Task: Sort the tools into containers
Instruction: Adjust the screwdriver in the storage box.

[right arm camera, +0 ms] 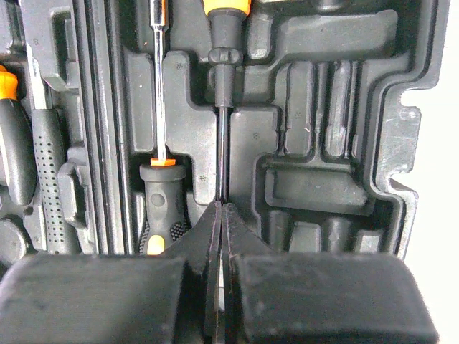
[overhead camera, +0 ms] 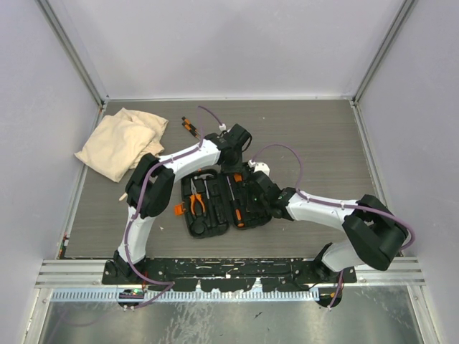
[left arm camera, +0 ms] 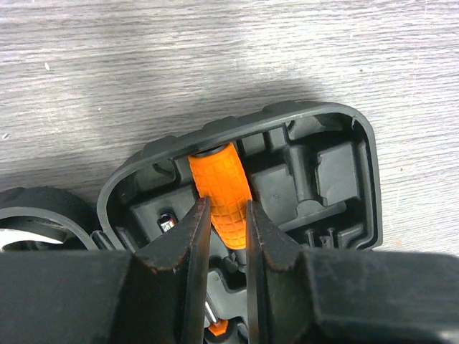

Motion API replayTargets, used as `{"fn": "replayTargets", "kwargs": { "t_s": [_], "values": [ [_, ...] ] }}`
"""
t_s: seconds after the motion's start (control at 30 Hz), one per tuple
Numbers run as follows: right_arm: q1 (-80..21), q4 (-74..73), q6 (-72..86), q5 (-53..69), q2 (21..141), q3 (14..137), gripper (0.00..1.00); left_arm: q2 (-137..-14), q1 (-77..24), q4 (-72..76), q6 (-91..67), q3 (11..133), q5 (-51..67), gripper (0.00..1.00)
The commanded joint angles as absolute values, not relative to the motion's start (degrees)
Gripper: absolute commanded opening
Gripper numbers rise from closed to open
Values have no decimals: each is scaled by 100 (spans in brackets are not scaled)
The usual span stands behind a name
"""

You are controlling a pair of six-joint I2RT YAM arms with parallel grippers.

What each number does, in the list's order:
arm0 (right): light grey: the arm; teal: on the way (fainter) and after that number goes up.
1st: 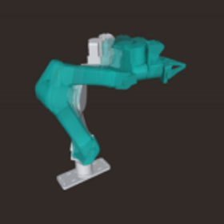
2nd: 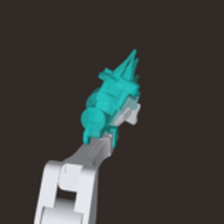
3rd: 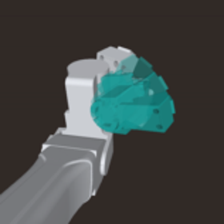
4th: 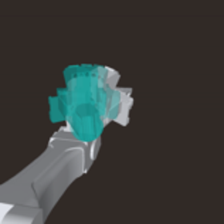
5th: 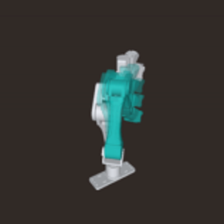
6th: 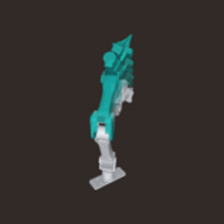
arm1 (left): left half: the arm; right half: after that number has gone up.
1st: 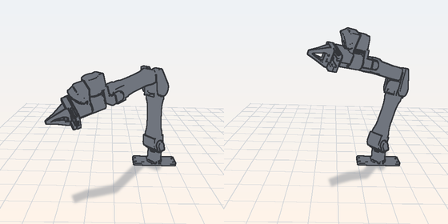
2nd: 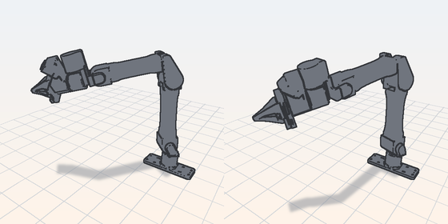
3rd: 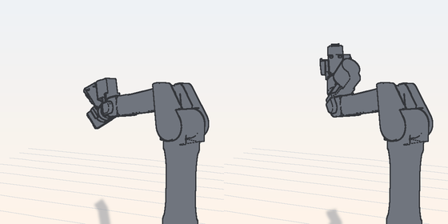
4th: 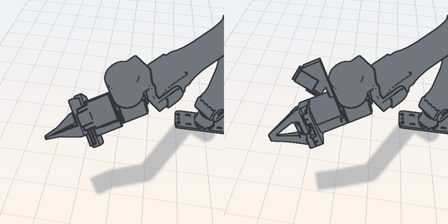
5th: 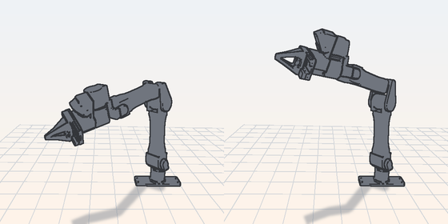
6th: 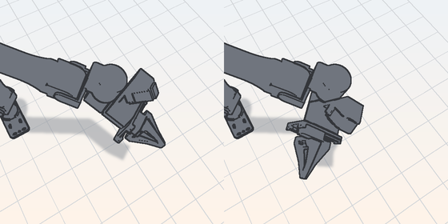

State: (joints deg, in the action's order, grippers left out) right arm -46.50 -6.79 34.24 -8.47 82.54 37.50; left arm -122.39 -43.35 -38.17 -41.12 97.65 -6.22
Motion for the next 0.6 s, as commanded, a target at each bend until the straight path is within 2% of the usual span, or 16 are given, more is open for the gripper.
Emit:
{"fn": "replayTargets", "kwargs": {
  "t_s": [0.0,0.27,0.57],
  "values": [
    [-4810,-1594,3599,-953,9000,3268,1,-12652,-4347,-3999,-4100,9694,-669,18],
    [-5165,-2199,4217,-1587,9195,3333,1,-12626,-4344,-3999,-4078,9627,-696,18],
    [-5400,-2293,4823,-1519,9407,3170,1,-12676,-4348,-3968,-4096,9589,-642,17]
  ]
}}
